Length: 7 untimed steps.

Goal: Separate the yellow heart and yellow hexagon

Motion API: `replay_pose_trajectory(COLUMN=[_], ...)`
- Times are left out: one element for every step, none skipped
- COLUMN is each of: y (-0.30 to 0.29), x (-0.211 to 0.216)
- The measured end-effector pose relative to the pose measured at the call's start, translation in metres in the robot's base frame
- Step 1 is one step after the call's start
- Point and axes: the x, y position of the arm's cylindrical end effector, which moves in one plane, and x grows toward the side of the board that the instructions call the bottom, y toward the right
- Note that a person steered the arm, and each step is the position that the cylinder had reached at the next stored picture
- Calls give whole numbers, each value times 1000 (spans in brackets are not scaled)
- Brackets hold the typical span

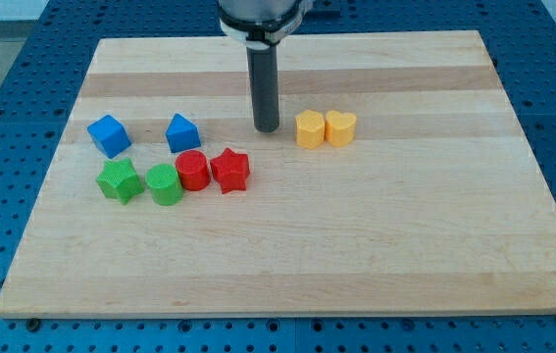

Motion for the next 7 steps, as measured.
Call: replay_pose_trajectory(y=[13, 42, 83, 109, 113, 112, 109], x=[33, 62, 72, 67, 51, 37, 33])
